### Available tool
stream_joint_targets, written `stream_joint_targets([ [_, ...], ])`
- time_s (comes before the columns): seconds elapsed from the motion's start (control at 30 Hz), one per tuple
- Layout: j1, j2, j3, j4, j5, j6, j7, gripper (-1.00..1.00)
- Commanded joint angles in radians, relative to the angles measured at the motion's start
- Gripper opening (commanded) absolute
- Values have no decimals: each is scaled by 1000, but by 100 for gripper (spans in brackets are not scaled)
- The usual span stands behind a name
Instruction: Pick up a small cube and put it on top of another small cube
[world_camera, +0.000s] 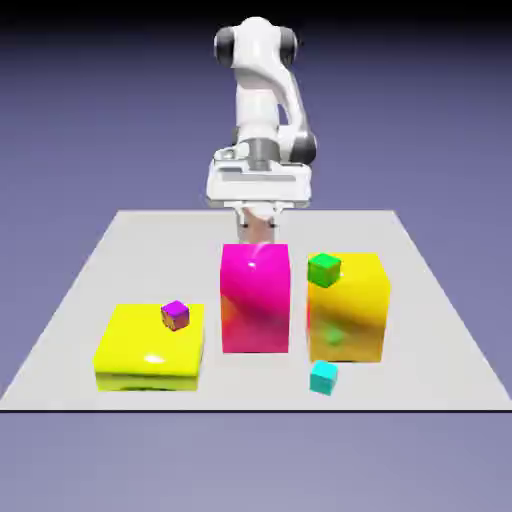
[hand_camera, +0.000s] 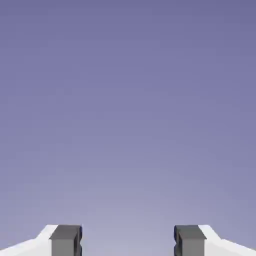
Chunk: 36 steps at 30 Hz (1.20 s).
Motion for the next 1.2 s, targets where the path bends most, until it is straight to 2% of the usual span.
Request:
stream_joint_targets([
  [0.0,-7,36,11,31,3,-36,15,0],
  [1.17,-251,1305,395,1107,124,-1294,524,0],
])
